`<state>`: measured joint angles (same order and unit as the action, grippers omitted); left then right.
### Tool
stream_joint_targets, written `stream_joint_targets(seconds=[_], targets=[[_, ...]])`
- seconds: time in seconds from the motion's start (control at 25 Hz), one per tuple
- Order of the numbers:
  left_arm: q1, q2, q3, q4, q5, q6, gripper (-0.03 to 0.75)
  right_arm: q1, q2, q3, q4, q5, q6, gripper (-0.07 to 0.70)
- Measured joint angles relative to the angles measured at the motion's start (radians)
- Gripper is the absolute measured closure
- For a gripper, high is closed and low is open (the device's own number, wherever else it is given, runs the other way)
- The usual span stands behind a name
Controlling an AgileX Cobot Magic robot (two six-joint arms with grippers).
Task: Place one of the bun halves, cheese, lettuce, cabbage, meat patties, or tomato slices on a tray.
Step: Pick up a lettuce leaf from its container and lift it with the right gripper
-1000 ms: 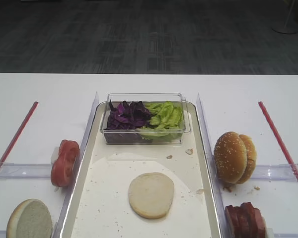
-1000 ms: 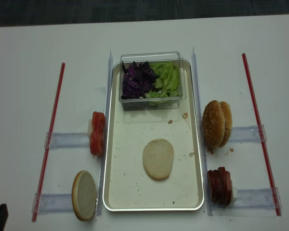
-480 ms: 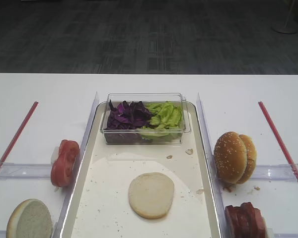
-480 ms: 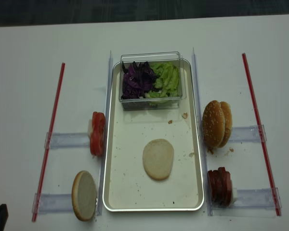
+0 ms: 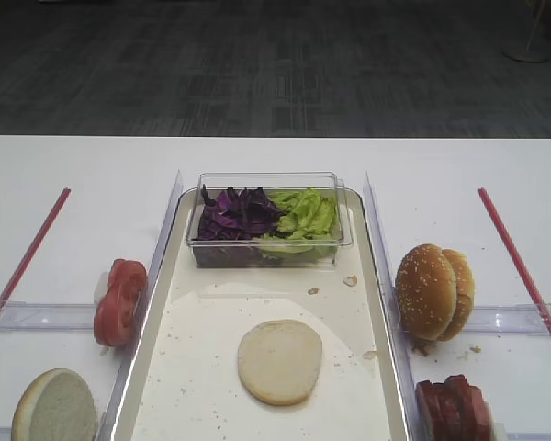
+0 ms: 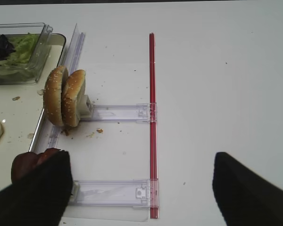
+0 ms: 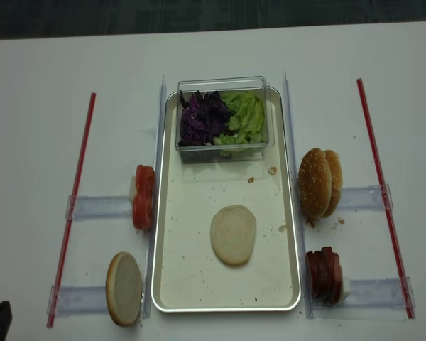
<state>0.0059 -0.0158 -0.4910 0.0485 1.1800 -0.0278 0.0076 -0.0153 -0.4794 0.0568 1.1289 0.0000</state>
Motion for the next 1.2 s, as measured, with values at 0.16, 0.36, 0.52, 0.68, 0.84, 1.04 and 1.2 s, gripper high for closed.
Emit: stream_joint_targets(seconds=[0.16,0.36,0.52,0.68,0.84,1.04,1.2], targets=[[0.0,0.0,0.0,0.0,0.0,0.0,0.276,0.0,0.0,0.0,0.0,0.0,0.0,0.008],[0.0,0.0,0.0,0.0,0.0,0.0,0.276,0.0,0.0,0.0,0.0,0.0,0.005,0.008],[0.0,0.0,0.0,0.0,0.0,0.0,0.276,0.0,0.027,0.0,0.0,0.0,0.005,0.008],[0.0,0.0,0.0,0.0,0.0,0.0,0.276,0.0,0.068,0.0,0.0,-0.002,0.005,0.008],[0.0,0.0,0.0,0.0,0.0,0.0,0.276,0.0,0.119,0.0,0.0,-0.004,0.005,0.008],[0.0,0.0,0.0,0.0,0.0,0.0,0.276,0.0,0.201,0.0,0.001,-0.008,0.005,0.008],[0.0,0.0,0.0,0.0,0.0,0.0,0.276,0.0,0.273,0.0,0.012,-0.011,0.005,0.008]])
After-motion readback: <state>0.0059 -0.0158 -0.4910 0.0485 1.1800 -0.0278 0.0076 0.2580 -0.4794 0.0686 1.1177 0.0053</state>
